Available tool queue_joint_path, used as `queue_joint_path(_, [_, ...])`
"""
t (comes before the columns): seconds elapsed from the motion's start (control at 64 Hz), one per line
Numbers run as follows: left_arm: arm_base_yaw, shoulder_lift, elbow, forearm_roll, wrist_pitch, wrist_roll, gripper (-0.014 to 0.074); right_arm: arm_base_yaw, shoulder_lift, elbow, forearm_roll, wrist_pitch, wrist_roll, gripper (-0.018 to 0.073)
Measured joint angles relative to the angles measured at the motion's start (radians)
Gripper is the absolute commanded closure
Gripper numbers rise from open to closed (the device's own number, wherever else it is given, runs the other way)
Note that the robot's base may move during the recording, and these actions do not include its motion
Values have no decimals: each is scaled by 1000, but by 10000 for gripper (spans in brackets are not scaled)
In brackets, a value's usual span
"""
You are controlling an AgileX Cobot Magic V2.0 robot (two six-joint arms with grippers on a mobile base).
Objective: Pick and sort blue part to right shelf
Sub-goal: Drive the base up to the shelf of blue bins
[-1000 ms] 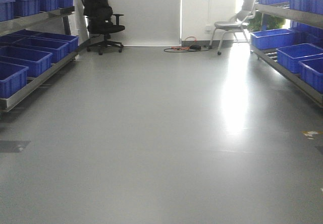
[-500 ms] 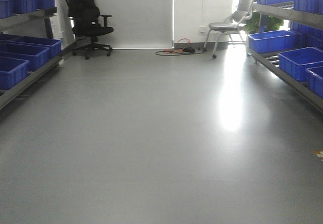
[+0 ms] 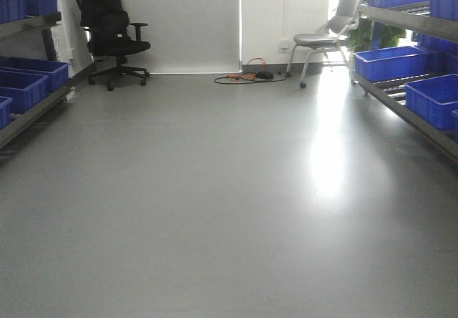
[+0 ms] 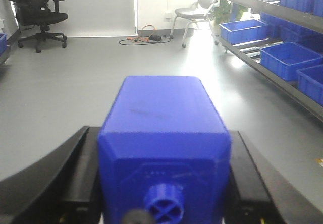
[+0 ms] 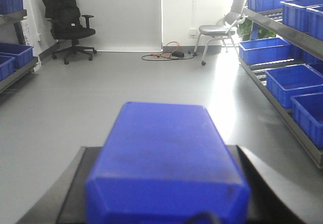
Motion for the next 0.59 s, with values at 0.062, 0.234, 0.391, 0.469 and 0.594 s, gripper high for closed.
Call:
queue_joint_path(0.062, [0, 0, 0, 0, 0, 0, 244, 0, 0, 0, 0, 0, 0, 127])
queue_joint_path(0.234, [0, 0, 0, 0, 0, 0, 244, 0, 0, 0, 0, 0, 0, 127])
queue_joint_path(0.391, [0, 0, 0, 0, 0, 0, 244, 0, 0, 0, 0, 0, 0, 127])
queue_joint_path(0.469, [0, 0, 0, 0, 0, 0, 244, 0, 0, 0, 0, 0, 0, 127])
queue_joint_path(0.594, [0, 0, 0, 0, 0, 0, 244, 0, 0, 0, 0, 0, 0, 127])
